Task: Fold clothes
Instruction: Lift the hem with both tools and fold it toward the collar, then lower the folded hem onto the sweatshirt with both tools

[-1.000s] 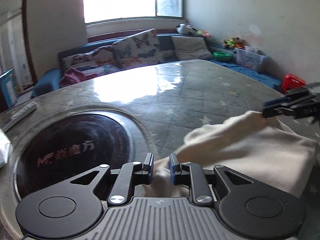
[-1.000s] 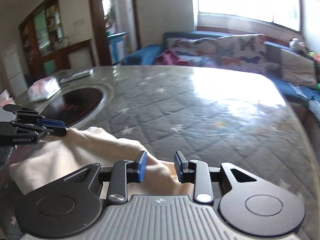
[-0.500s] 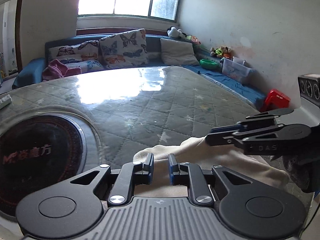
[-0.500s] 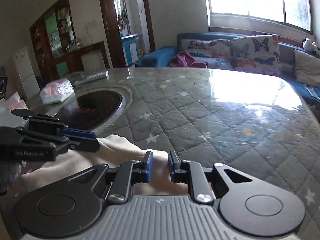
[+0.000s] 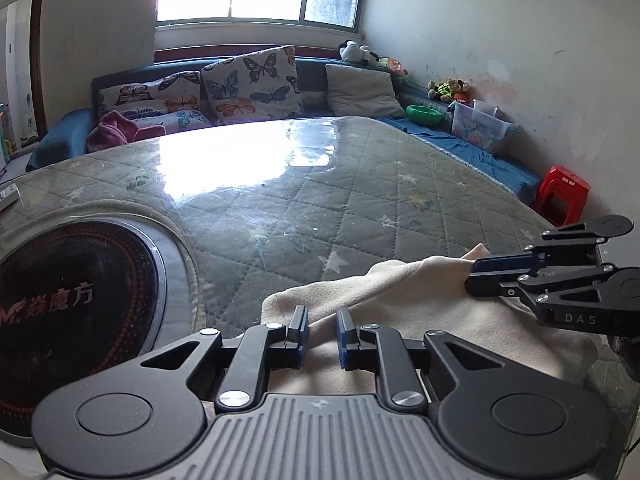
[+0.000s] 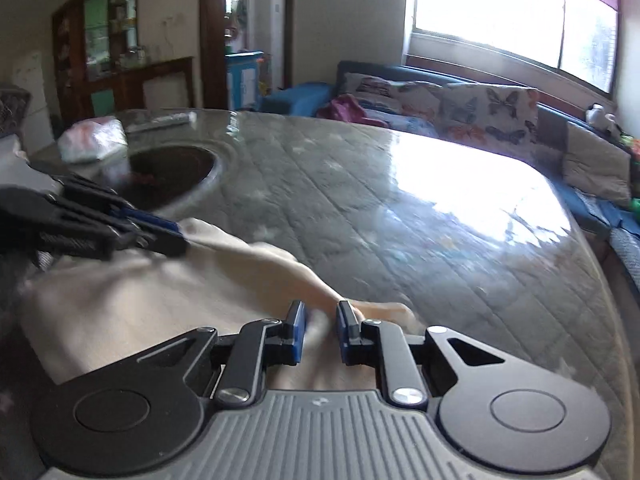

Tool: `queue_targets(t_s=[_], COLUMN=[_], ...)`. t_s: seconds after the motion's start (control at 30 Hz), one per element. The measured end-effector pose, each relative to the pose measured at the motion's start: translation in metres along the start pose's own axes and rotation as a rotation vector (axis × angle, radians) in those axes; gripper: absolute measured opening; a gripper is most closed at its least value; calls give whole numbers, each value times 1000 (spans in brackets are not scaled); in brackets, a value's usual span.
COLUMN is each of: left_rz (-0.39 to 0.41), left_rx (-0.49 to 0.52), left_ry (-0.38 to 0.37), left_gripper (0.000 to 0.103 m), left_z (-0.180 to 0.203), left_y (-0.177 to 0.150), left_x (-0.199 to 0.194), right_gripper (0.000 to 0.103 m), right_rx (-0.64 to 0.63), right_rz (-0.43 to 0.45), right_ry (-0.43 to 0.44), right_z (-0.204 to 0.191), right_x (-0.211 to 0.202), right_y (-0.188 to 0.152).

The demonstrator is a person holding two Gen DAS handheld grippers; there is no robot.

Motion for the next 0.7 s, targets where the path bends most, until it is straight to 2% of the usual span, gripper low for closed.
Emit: queue_targets(t_s=[0.2,0.3,0.57,0.7], left_rz=[13,33,16,-10], left_rx=[7,28,159,175], left_ry=[19,-11,-255,-335], left_gripper=[17,17,17,16], left_z=[0,15,108,137], left_y=[1,3,-6,-13], left_x=[-8,-17,-19,-9], right_gripper=[17,17,16,16], right_rx=[115,157,243,231], right_rz=[40,18,-84,-105], right_ry=[-19,2,139,143], right_z=[26,40,48,43], right_x=[-16,-24,-19,-8], right_y=[6,2,-11,-13])
Point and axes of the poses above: each gripper's, at about its wrist camera, not at the fingertips, and x roughly the way its jaws point, z to its right, y to its top, the point moved 10 cm from there along x, roughly the way its jaws point, and after that the axes turned 2 degrees about -y, right-handed, at the moved point
